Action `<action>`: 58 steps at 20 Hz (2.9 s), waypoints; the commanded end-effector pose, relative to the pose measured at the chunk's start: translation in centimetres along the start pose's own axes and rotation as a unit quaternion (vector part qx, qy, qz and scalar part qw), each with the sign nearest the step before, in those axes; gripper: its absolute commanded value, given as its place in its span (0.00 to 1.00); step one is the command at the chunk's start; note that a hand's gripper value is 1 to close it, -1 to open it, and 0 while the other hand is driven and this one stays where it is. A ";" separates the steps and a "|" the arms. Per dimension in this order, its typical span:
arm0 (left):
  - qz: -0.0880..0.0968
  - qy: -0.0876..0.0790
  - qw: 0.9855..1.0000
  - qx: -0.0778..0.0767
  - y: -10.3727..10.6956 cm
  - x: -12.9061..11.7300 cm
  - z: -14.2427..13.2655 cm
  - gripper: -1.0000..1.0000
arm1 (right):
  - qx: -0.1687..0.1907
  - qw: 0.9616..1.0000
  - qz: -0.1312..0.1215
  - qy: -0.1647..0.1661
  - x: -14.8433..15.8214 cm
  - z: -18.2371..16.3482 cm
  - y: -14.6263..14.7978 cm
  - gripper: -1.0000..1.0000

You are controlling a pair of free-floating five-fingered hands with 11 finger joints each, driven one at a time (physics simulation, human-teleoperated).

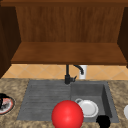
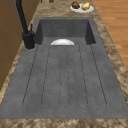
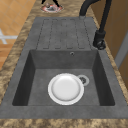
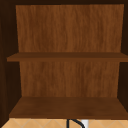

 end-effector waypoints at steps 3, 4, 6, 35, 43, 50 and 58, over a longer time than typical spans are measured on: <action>-0.001 0.004 1.000 0.028 0.4 -1.1 2.0 0.00 | 0.000 1.000 0.000 0.000 0.0 0.0 0.0 0.50; -0.001 0.011 1.000 0.028 0.5 -1.4 1.9 0.00 | 0.000 1.000 0.000 0.000 0.0 0.0 0.0 0.50; -0.002 0.021 0.999 0.030 0.5 -2.3 1.9 0.00 | 0.000 1.000 0.000 0.000 0.0 0.0 0.0 0.50; -0.023 0.047 0.998 0.045 -2.0 -1.8 1.4 0.00 | 0.000 1.000 0.000 0.000 0.0 0.0 0.0 0.50; -0.008 0.040 0.999 0.036 0.3 -1.9 1.1 0.00 | 0.000 1.000 0.000 0.000 0.0 0.0 0.0 0.50; -0.027 0.044 0.998 0.037 0.8 -4.1 -0.1 0.00 | 0.000 1.000 0.000 0.000 0.0 0.0 0.0 0.50; -0.039 0.042 0.997 0.050 -0.6 -6.1 0.2 0.00 | 0.000 1.000 0.000 0.000 0.0 0.0 0.0 0.50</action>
